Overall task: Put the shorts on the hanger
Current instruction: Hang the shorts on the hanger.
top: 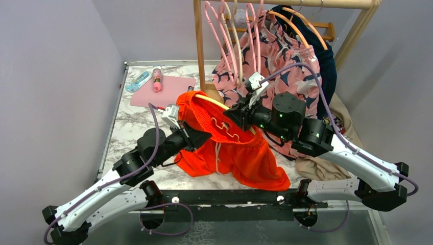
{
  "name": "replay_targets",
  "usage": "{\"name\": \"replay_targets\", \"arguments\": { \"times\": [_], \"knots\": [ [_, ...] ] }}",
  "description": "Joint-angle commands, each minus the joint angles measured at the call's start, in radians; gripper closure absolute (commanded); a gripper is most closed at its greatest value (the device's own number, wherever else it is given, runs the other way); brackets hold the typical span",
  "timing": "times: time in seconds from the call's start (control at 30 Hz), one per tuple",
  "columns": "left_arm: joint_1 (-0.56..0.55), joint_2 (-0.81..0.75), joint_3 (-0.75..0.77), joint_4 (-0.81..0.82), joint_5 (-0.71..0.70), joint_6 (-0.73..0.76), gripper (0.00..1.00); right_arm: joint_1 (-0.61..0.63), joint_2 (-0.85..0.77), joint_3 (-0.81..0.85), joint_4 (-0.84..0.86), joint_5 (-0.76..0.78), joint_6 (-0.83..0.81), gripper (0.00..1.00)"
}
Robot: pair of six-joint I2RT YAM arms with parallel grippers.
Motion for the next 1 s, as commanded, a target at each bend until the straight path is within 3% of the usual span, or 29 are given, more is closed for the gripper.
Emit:
{"name": "replay_targets", "arguments": {
  "times": [0.0,0.4,0.7,0.97],
  "knots": [
    [-0.001,0.008,0.042,0.066,-0.027,-0.007,0.98,0.002,-0.013,-0.001,0.109,0.006,0.0,0.99],
    [-0.001,0.108,0.157,0.136,0.028,0.003,1.0,0.002,-0.004,-0.043,0.094,0.046,-0.047,0.99],
    [-0.001,0.128,0.111,0.161,0.066,-0.041,1.0,0.002,0.0,-0.067,0.124,0.04,-0.056,0.99],
    [-0.001,0.132,0.167,0.172,0.078,-0.032,1.0,0.001,0.05,-0.064,0.135,0.006,-0.056,0.99]
  ]
}}
